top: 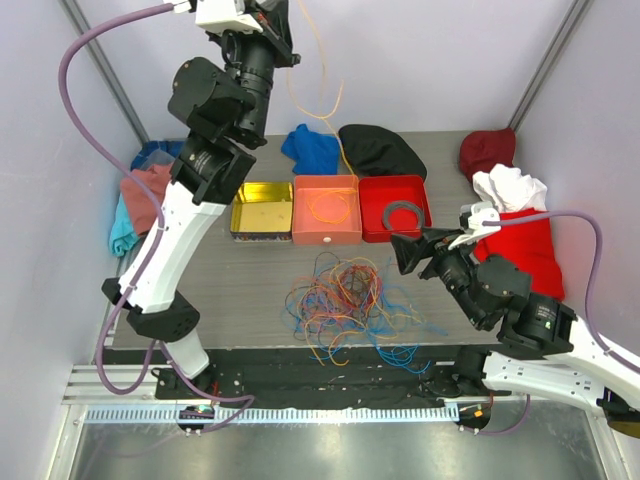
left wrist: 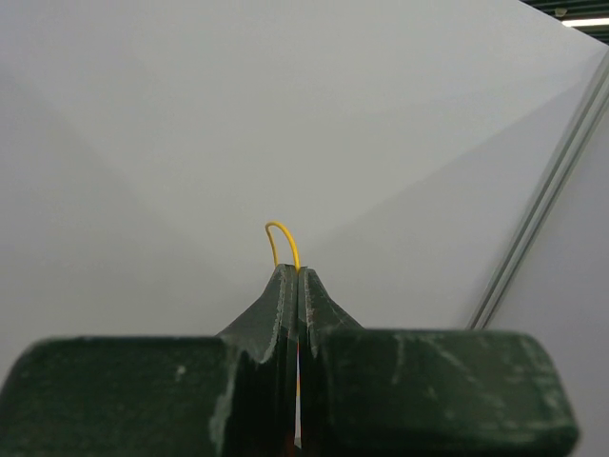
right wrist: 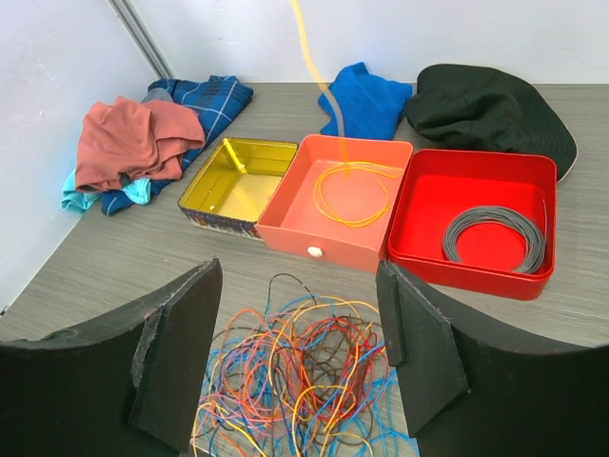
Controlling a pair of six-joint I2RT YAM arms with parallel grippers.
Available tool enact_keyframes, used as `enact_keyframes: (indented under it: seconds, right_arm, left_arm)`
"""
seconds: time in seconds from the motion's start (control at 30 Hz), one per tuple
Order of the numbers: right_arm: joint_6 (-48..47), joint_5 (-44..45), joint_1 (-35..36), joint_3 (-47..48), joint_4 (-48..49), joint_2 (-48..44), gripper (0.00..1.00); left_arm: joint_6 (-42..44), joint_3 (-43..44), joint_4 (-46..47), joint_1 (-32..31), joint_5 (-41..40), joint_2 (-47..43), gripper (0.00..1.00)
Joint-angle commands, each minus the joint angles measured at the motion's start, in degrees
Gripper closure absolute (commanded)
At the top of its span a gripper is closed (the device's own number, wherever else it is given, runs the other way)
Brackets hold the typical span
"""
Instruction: Untangle the cables
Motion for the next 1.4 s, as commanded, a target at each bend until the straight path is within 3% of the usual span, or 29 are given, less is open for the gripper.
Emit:
enact_keyframes:
  seconds: [0.0, 0.33, 0.93, 1.13, 1.37]
  right_arm:
    - [-0.12, 1.48, 0.20, -0.73, 1.04, 0.01, 0.26]
    - [-0.20, 2.27, 0.20, -2.32, 0.77, -0.61, 0.26]
    - [1.02, 2.89, 0.20, -5.22, -0.46, -1.84, 0.26]
    - [1.46, 2.89, 0.20, -5.74, -0.81, -2.02, 0.26]
    - [2.16, 2.98, 0.11, -6.10, -1.07, -1.14, 0.25]
  left_arm:
    - [-1.15, -0.75, 2.56, 0.31, 0.69, 0.51, 1.00]
    - [-4.92, -13.14, 5.72, 2.50, -0.01, -2.03, 1.00]
    - [-14.68, -48.72, 9.07, 6.02, -1.85, -10.30, 1.00]
    - [-15.91, -53.48, 6.79, 6.46, -1.85, -9.25, 1.00]
    - [-17.05, -52.61, 1.95, 7.25, -0.45, -4.59, 1.00]
